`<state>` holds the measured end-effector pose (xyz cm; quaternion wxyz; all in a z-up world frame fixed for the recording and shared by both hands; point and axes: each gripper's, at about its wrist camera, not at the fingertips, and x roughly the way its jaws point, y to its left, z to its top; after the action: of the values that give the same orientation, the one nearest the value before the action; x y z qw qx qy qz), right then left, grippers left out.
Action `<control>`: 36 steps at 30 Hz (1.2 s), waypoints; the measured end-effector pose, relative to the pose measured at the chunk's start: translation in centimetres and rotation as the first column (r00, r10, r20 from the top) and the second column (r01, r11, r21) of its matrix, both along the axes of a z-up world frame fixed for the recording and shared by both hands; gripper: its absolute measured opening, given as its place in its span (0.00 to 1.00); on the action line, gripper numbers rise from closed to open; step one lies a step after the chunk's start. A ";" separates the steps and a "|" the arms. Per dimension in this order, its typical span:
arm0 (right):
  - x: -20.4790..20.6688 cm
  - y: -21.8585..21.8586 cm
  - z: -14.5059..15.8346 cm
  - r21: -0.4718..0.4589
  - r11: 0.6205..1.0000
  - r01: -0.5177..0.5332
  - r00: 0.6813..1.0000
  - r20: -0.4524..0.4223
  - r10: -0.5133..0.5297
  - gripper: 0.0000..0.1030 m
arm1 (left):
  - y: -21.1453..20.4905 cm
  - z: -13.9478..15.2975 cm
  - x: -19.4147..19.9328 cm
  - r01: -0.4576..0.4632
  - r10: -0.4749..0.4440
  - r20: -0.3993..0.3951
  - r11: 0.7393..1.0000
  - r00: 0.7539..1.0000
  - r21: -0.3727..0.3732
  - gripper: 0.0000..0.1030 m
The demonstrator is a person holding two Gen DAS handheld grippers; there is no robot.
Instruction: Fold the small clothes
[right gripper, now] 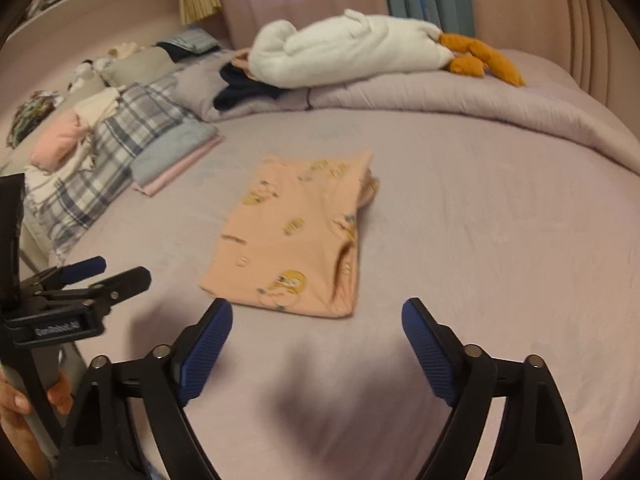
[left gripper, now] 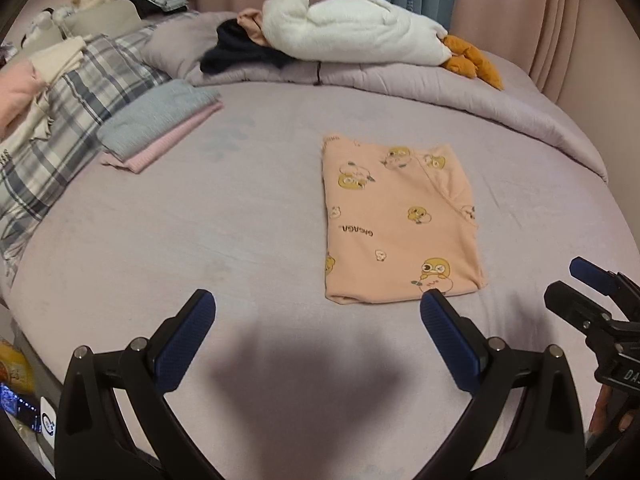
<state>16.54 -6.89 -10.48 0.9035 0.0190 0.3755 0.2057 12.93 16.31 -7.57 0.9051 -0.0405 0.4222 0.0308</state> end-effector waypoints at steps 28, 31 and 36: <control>-2.0 2.0 3.1 -0.019 0.999 -0.028 0.999 0.039 0.028 0.99 | -0.2 1.5 -2.1 -0.031 0.031 -0.001 0.999 1.000 -0.007 1.00; -1.9 2.1 3.1 -0.023 0.999 -0.030 0.999 0.039 0.031 0.99 | -0.2 1.5 -2.0 -0.030 0.030 -0.004 1.000 1.000 -0.006 1.00; -2.0 2.2 3.1 -0.022 0.999 -0.030 0.999 0.038 0.031 0.99 | -0.1 1.3 -1.9 -0.028 0.028 -0.012 1.000 1.000 -0.010 1.00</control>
<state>14.54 -4.70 -7.37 0.9075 -0.0004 0.3605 0.2156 10.98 16.17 -6.27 0.9018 -0.0507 0.4272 0.0416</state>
